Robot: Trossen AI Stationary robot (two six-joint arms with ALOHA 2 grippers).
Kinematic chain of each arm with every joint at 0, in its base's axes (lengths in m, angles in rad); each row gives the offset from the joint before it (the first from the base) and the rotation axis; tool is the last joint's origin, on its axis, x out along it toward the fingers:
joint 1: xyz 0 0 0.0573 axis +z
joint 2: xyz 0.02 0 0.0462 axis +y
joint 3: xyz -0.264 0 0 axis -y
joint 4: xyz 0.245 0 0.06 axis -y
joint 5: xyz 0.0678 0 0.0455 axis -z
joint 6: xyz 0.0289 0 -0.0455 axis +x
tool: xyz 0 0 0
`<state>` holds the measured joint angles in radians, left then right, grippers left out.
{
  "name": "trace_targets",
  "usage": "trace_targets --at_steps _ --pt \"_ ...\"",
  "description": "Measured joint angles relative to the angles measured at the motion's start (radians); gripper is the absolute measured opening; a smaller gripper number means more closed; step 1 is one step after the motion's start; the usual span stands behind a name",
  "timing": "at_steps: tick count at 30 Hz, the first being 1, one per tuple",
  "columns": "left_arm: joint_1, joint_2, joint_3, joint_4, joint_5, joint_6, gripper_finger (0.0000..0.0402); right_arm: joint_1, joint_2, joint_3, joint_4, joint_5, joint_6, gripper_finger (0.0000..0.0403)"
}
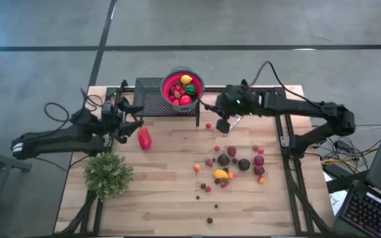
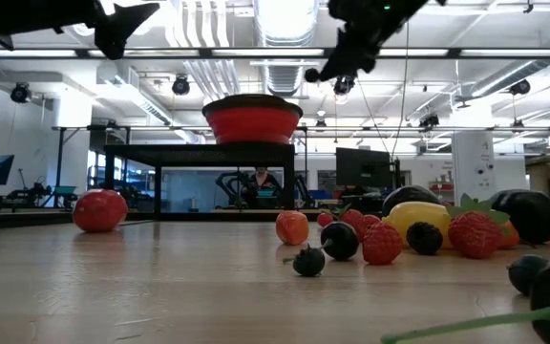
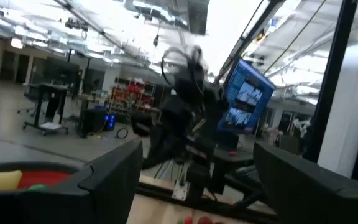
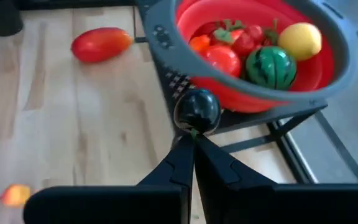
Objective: Pick & Place Fruit
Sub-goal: Put the black cherry into the red gray strainer bowl on the shelf
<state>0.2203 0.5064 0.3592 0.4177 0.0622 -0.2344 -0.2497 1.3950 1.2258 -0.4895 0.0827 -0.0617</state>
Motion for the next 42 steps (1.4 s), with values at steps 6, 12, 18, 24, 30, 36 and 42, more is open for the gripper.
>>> trace_targets --at_steps 6,12,18,24,30,36,42 --pt "0.000 -0.004 0.024 -0.108 0.004 0.043 0.0312 -0.063 0.131 0.170 -0.053 -0.061 -0.045 0.0008" --pt "0.000 -0.049 0.014 -0.152 0.004 0.043 0.0312 -0.103 0.229 0.292 -0.111 -0.068 -0.070 0.0008" --pt "0.000 -0.141 0.022 -0.333 0.004 0.077 0.0312 -0.136 0.278 0.366 -0.136 -0.068 -0.072 0.0008" --pt "0.000 -0.214 0.008 -0.395 0.004 0.078 0.0312 -0.175 0.308 0.419 -0.144 -0.135 -0.071 0.0008" --pt "-0.001 -0.226 -0.006 -0.419 0.004 0.044 0.0312 -0.200 0.339 0.438 -0.152 -0.143 -0.069 0.0008" --pt "-0.001 -0.227 -0.007 -0.419 0.004 0.043 0.0312 -0.215 0.347 0.440 -0.149 -0.136 -0.054 0.0010" --pt "-0.001 -0.226 -0.015 -0.419 0.004 0.043 0.0312 -0.216 0.348 0.439 -0.147 -0.136 -0.059 0.0058"
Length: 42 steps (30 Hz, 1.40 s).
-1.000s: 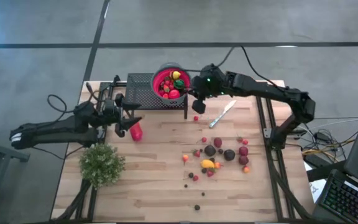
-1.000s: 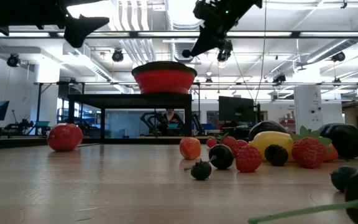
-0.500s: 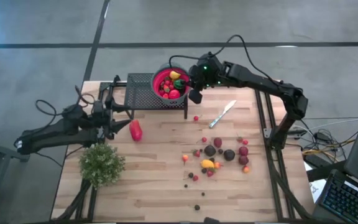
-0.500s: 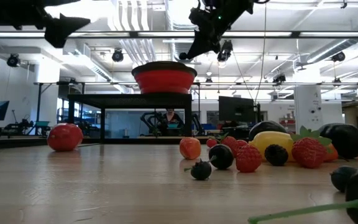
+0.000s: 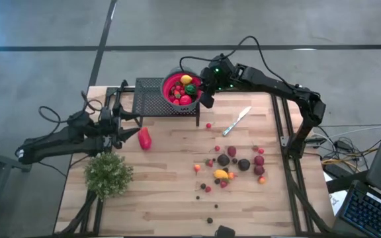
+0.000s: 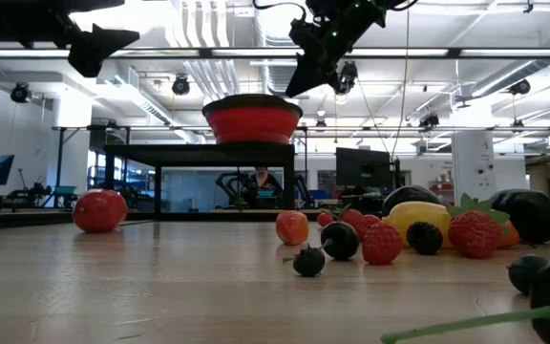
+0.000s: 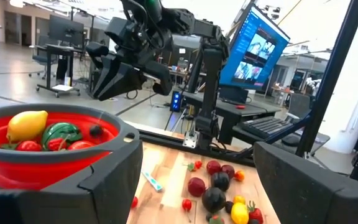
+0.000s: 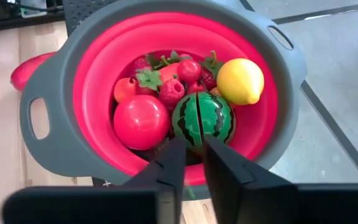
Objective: Pick & Place Fruit
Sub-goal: Put the black cherry into the red gray strainer bowl on the shelf, then put the red cherry into the red gray strainer bowl on the shelf
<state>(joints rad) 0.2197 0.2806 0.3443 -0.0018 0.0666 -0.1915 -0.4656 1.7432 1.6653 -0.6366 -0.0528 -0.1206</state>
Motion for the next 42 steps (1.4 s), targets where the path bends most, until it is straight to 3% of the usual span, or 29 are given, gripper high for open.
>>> trace_targets --at_steps 6,11,18,25,34,42 --pt "0.001 0.002 -0.006 0.000 0.000 0.000 0.0312 0.000 -0.011 0.004 0.000 0.003 -0.020 0.0134" --pt "0.001 0.002 -0.006 0.000 0.000 0.001 0.0312 0.029 -0.070 0.016 -0.048 0.003 -0.043 0.0174" --pt "0.001 0.002 -0.006 0.000 0.000 0.001 0.0312 0.099 -0.186 -0.021 -0.189 0.003 -0.043 0.0169" --pt "0.001 0.002 -0.006 0.000 0.000 0.001 0.0312 0.171 -0.301 -0.186 -0.188 0.014 -0.001 0.0151" --pt "0.001 0.002 -0.006 0.000 0.000 0.001 0.0312 0.202 -0.419 -0.537 0.106 0.029 0.008 0.0164" --pt "0.001 0.002 -0.006 0.000 0.000 0.001 0.0312 0.201 -0.403 -0.766 0.400 0.027 0.017 0.0200"
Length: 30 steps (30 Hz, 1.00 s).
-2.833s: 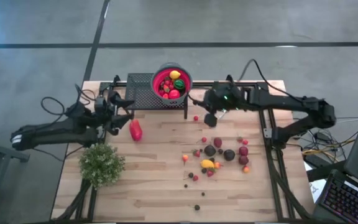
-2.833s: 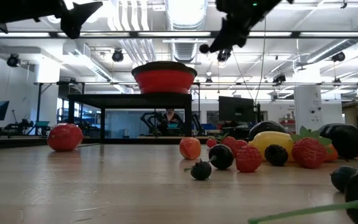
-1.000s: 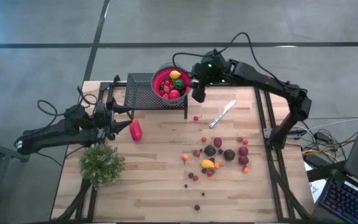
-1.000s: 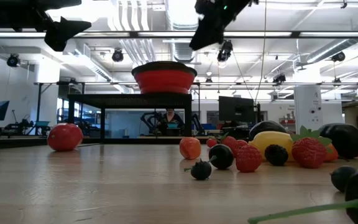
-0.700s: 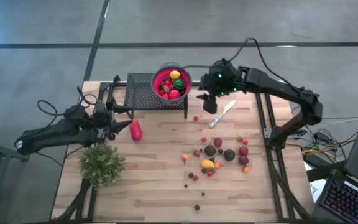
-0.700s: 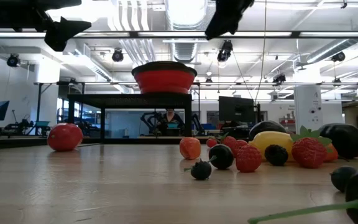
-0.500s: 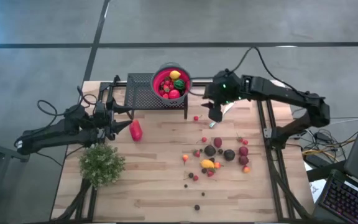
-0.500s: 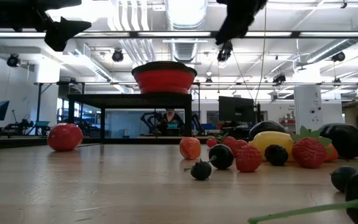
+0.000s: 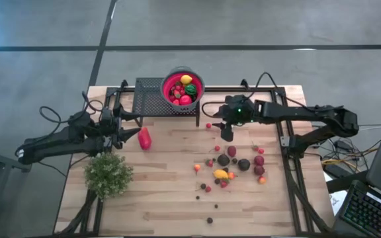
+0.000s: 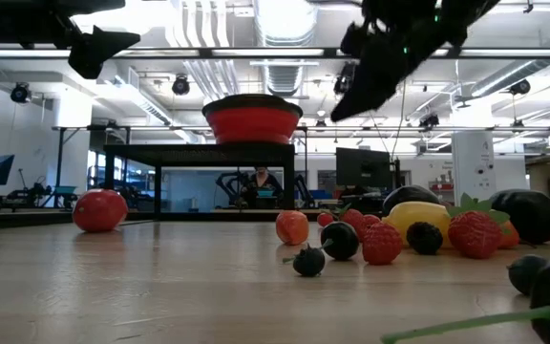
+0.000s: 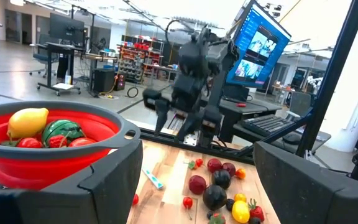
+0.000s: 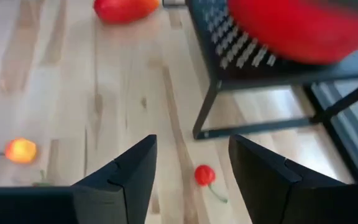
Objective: Pick & Place Fruit
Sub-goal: Put the red cherry into the red gray strainer bowl on the shelf
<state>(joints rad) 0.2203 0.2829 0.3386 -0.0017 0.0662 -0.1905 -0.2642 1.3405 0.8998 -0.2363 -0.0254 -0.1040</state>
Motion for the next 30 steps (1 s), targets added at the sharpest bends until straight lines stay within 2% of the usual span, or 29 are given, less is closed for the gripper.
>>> trace_targets --at_steps 9,20,26,30 --pt "0.000 0.000 0.000 0.000 0.000 0.000 0.0312 -0.003 0.099 -0.109 0.208 0.000 0.024 0.0243" --pt "-0.001 0.000 0.000 0.000 0.000 0.000 0.0312 -0.045 0.265 -0.122 0.370 0.002 0.047 0.0296" --pt "-0.001 0.000 0.000 0.000 0.000 0.000 0.0312 -0.075 0.349 -0.123 0.407 0.002 0.072 0.0306" --pt "-0.001 0.000 0.000 0.000 0.000 0.000 0.0312 -0.078 0.395 -0.123 0.426 0.002 0.072 0.0299"
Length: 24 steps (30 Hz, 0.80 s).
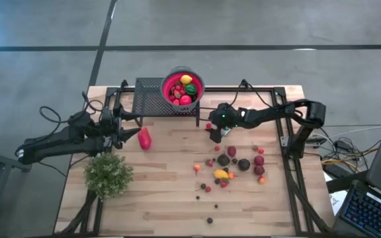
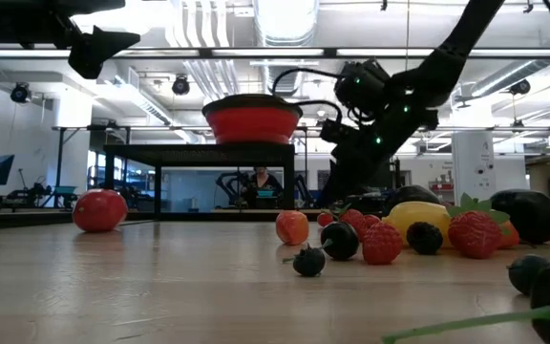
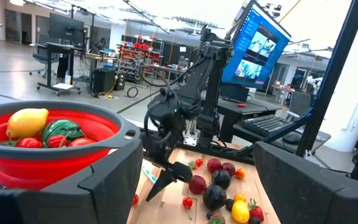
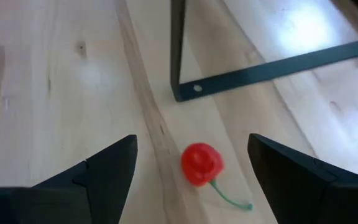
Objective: Pick & Place Fruit
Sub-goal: Put the red cherry into the red gray strainer bowl on the shelf
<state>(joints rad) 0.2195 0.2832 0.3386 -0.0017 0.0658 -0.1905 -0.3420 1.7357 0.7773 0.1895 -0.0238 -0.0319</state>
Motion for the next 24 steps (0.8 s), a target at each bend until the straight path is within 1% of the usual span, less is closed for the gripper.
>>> trace_targets --at_steps 7,13,24 --pt "0.000 0.000 0.000 0.000 0.000 0.000 0.0312 0.001 0.069 0.000 0.033 0.000 0.000 0.0274" --pt "0.001 0.000 0.000 0.000 0.000 0.000 0.0312 0.001 0.083 0.000 0.035 0.001 0.004 0.0245" --pt "0.001 0.000 0.000 0.000 0.000 0.000 0.0312 0.001 0.083 0.000 0.025 0.001 0.003 0.0171"
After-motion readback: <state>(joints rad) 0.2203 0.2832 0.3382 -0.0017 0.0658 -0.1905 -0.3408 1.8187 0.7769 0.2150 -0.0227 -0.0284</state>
